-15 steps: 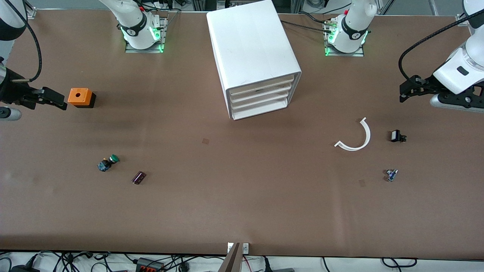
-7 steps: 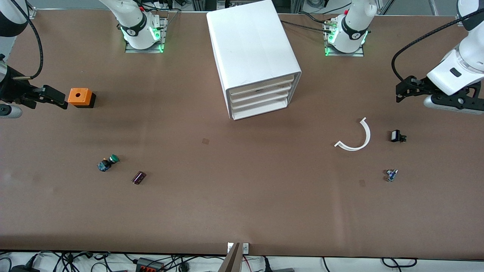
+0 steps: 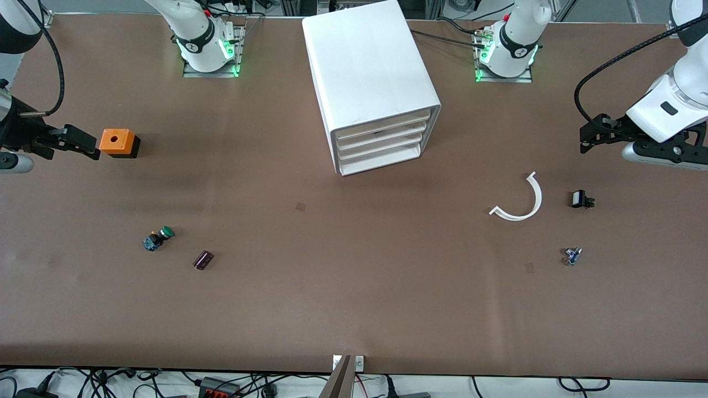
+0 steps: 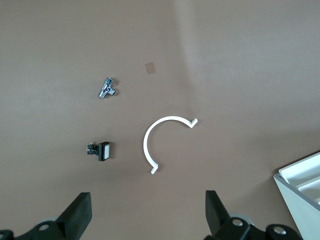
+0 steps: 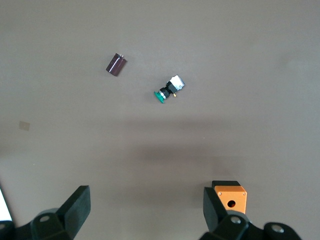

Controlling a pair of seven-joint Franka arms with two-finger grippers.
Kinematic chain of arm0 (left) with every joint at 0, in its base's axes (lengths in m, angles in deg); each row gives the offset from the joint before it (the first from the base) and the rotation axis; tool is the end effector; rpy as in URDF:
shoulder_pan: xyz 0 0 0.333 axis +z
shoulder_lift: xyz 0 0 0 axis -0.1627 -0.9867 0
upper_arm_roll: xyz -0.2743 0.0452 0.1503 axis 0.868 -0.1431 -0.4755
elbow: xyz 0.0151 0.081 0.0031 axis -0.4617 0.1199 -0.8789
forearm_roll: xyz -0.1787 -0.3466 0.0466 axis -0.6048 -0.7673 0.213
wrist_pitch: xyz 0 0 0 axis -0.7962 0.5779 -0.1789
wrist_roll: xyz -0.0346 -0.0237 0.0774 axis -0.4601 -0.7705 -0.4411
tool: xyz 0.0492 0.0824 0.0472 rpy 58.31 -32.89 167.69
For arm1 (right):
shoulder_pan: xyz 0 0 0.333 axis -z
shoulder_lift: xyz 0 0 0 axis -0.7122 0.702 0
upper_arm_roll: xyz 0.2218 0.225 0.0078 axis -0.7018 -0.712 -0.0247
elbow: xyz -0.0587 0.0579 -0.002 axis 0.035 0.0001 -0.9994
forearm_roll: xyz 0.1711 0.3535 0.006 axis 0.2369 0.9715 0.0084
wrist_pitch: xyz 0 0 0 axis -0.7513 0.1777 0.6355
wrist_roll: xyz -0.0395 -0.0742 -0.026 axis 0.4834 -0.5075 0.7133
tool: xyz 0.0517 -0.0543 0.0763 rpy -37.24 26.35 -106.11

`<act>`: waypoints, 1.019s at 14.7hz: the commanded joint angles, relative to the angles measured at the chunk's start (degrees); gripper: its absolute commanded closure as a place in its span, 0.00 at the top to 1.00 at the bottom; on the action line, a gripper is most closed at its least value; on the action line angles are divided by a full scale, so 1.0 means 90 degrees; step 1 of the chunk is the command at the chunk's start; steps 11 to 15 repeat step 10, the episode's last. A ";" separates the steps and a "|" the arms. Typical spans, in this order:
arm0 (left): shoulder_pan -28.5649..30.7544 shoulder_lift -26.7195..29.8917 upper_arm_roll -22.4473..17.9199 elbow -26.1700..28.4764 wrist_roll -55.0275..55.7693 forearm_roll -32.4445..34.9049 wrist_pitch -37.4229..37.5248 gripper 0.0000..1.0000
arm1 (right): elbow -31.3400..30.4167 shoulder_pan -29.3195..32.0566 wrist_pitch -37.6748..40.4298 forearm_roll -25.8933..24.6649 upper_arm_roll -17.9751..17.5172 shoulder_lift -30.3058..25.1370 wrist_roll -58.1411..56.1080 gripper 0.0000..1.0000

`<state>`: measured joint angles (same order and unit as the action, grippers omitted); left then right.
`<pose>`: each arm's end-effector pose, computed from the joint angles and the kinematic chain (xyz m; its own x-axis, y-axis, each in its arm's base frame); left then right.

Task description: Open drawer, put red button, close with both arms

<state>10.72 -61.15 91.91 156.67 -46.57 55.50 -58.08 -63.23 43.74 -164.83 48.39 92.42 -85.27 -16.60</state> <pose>0.5586 -0.0265 0.5756 0.9888 -0.1491 -0.0048 -0.1492 -0.9882 -0.0342 0.5783 -0.0213 0.5678 0.9999 0.0014 -0.0131 0.0015 -1.0000 0.0068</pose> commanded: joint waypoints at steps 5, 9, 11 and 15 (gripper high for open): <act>0.0016 -0.0099 0.0020 -0.0344 0.0032 0.0027 0.0119 1.00 | -0.0098 -0.0009 -0.0086 -0.0046 -0.0026 -0.0135 -0.0017 1.00; -0.0004 -0.0099 0.0030 -0.0374 0.0042 0.0027 0.0255 1.00 | -0.0108 0.0010 -0.0066 -0.0027 -0.0016 -0.0135 -0.0007 1.00; -0.0004 -0.0099 0.0030 -0.0384 0.0042 0.0027 0.0352 1.00 | -0.0108 0.0010 -0.0066 -0.0027 -0.0016 -0.0135 -0.0007 1.00; -0.0004 -0.0099 0.0030 -0.0384 0.0042 0.0027 0.0352 1.00 | -0.0108 0.0010 -0.0066 -0.0027 -0.0016 -0.0135 -0.0007 1.00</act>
